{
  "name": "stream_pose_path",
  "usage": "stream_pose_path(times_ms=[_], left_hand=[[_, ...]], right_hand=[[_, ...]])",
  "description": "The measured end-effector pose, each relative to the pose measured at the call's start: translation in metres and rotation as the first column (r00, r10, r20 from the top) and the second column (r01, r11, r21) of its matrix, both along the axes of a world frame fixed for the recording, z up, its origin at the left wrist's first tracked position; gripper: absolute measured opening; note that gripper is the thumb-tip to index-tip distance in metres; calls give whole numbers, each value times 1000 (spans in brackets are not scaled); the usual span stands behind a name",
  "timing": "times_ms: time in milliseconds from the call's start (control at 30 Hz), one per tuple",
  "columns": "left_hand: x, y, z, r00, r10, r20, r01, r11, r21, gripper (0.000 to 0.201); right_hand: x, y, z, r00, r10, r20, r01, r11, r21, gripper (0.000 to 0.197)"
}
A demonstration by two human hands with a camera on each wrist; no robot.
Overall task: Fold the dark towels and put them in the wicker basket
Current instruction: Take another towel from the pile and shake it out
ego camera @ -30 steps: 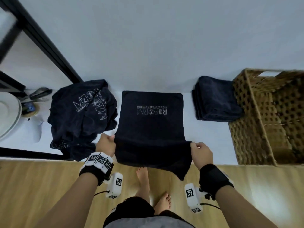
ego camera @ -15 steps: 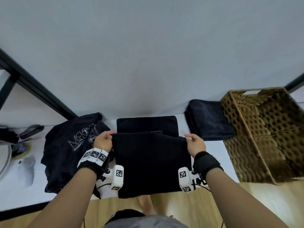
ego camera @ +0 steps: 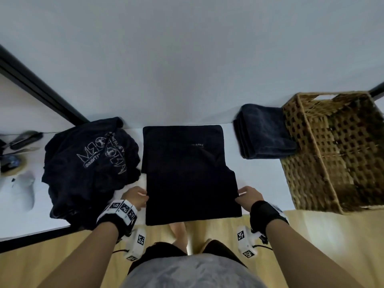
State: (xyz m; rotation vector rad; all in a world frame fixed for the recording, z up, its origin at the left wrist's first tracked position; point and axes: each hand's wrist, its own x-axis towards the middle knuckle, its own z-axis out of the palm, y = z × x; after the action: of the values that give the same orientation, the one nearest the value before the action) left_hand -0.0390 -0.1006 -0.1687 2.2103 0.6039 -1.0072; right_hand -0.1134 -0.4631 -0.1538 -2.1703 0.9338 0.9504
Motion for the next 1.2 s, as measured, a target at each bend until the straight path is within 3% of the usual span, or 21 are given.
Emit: stream_pose_path(times_ms=[100, 200, 333, 467, 567, 633, 733, 800, 933, 1000, 1100, 1133, 1200], left_hand=[[-29, 8, -5, 995, -86, -59, 92, 990, 106, 32], [-55, 12, -11, 981, -148, -123, 165, 975, 146, 35], [-83, 9, -27, 993, -53, -104, 68, 986, 155, 36], [-102, 2, -43, 988, 156, 21, -157, 982, 108, 28], [-110, -7, -43, 954, 287, 82, -289, 957, 14, 15], [-112, -9, -41, 947, 306, 96, -306, 952, -14, 11], [-110, -9, -34, 965, 220, 141, -235, 967, 100, 13], [-111, -10, -26, 958, 244, 154, -264, 956, 126, 14], [-112, -11, -13, 923, 335, 190, -343, 939, 11, 7], [-110, -11, -5, 858, 484, 172, -464, 874, -142, 9], [-103, -9, 9, 677, 734, 54, -650, 630, -425, 13], [-100, -9, 13, 644, 763, 50, -659, 587, -470, 11], [-94, -11, 20, 663, 746, 69, -628, 603, -492, 9]], right_hand=[[-21, -1, -7, 979, 159, -128, -166, 985, -44, 23], [-42, 3, -20, 968, 157, -196, -178, 979, -98, 37], [-64, 6, -41, 959, 215, -185, -240, 963, -121, 36], [-85, 8, -62, 997, 66, -29, -69, 990, -124, 47], [-95, 11, -68, 990, -102, 92, 114, 984, -136, 35], [-97, 11, -68, 976, -146, 162, 169, 976, -139, 28], [-98, 13, -63, 963, -164, 216, 190, 976, -105, 30], [-96, 14, -55, 947, -207, 246, 229, 972, -63, 24], [-91, 8, -38, 892, -335, 304, 339, 940, 40, 24], [-86, 5, -30, 883, -347, 315, 345, 936, 65, 24], [-75, 1, -18, 869, -362, 337, 355, 931, 86, 19], [-72, 0, -14, 855, -386, 347, 368, 922, 117, 19], [-65, -2, -6, 832, -438, 340, 383, 898, 219, 24]])
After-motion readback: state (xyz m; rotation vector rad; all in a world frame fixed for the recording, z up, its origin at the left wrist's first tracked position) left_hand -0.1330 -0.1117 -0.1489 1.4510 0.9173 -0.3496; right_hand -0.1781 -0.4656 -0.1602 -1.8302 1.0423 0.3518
